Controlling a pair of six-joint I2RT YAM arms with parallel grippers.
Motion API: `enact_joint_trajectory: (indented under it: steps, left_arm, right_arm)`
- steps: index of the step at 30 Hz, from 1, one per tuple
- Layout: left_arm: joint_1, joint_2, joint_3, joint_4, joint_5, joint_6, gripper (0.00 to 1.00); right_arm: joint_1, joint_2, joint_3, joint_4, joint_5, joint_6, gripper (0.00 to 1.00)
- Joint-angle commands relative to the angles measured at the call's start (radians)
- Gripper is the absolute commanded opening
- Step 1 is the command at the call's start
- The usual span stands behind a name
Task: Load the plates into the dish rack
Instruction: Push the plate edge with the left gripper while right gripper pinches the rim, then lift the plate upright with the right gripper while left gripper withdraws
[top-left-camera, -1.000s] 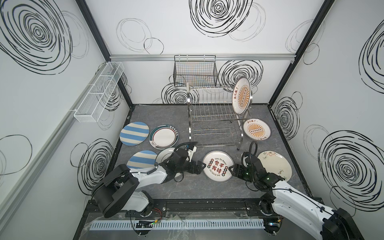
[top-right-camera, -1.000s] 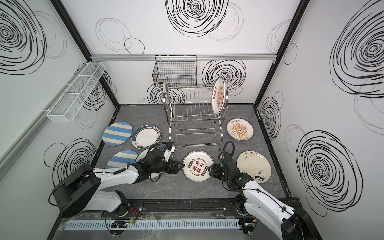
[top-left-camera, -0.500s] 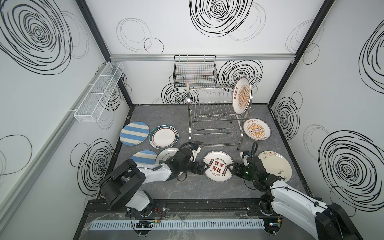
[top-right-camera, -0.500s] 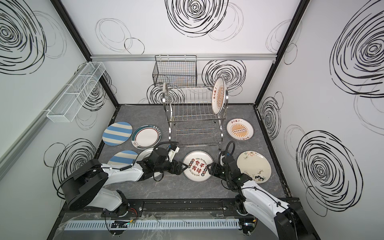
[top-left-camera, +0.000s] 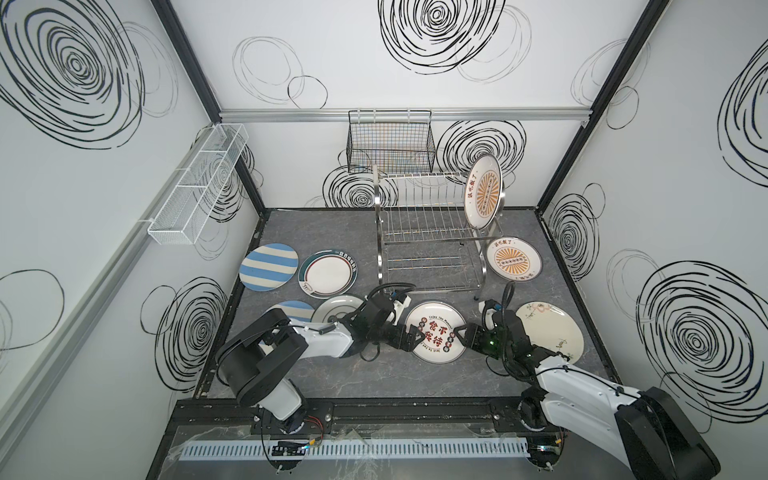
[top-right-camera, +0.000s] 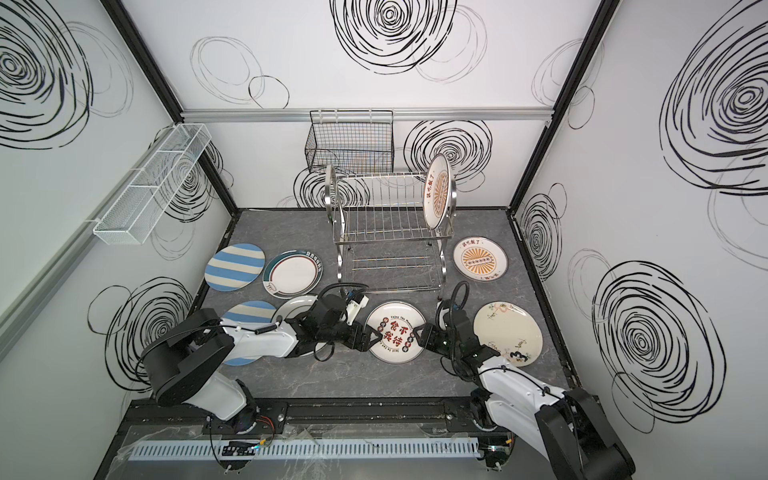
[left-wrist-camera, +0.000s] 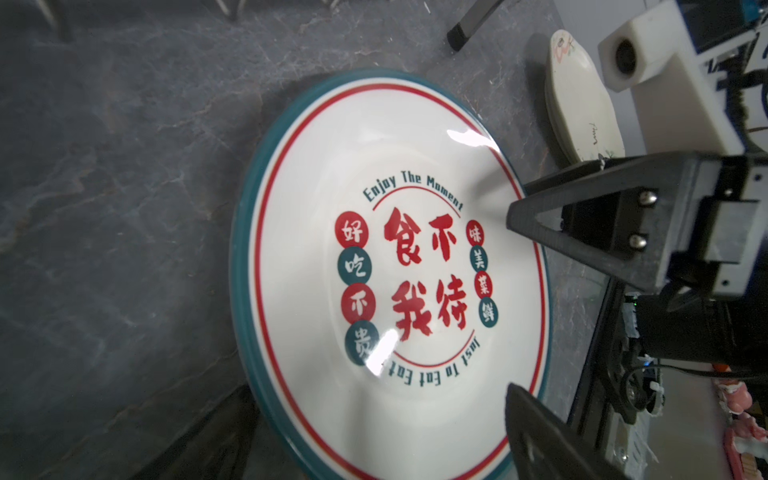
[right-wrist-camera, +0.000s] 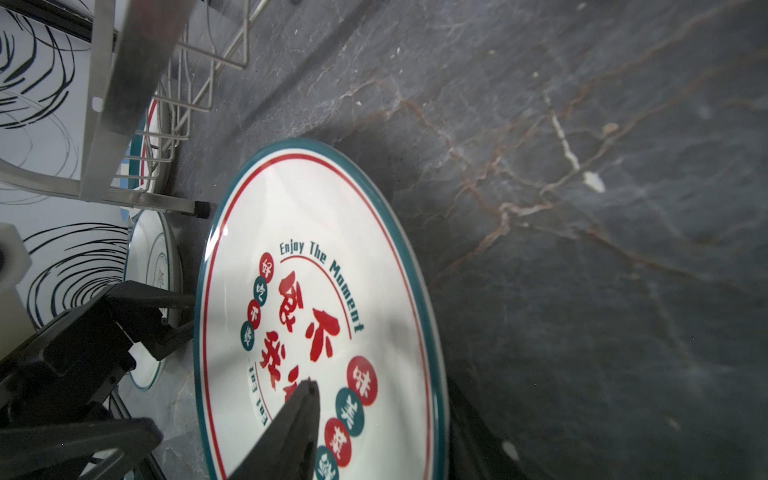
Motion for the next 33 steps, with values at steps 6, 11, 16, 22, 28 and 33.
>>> enact_joint_trajectory:
  steps: [6, 11, 16, 22, 28, 33]
  left_arm:
    - [-0.029, 0.010, 0.030, 0.037, 0.031, 0.027, 0.96]
    - [-0.040, 0.009, 0.033, 0.046, 0.041, 0.033, 0.96]
    - [-0.042, 0.007, 0.032, 0.055, 0.037, 0.037, 0.96]
    - [-0.038, -0.012, 0.028, 0.058, 0.034, 0.033, 0.96]
    - [-0.014, -0.059, 0.024, 0.029, 0.038, 0.015, 0.96]
    - [0.043, -0.147, 0.005, -0.021, 0.034, 0.002, 0.96]
  right_arm:
    - [-0.017, 0.013, 0.014, -0.048, -0.032, 0.028, 0.28]
    - [-0.019, -0.033, 0.030, -0.078, -0.033, 0.040, 0.18]
    - [-0.023, -0.086, 0.064, -0.143, -0.010, 0.039, 0.11]
    - [-0.034, -0.151, 0.122, -0.249, 0.021, 0.004, 0.00]
    - [-0.045, -0.244, 0.199, -0.379, 0.059, -0.045, 0.00]
    - [-0.056, -0.279, 0.302, -0.512, 0.054, -0.112, 0.00]
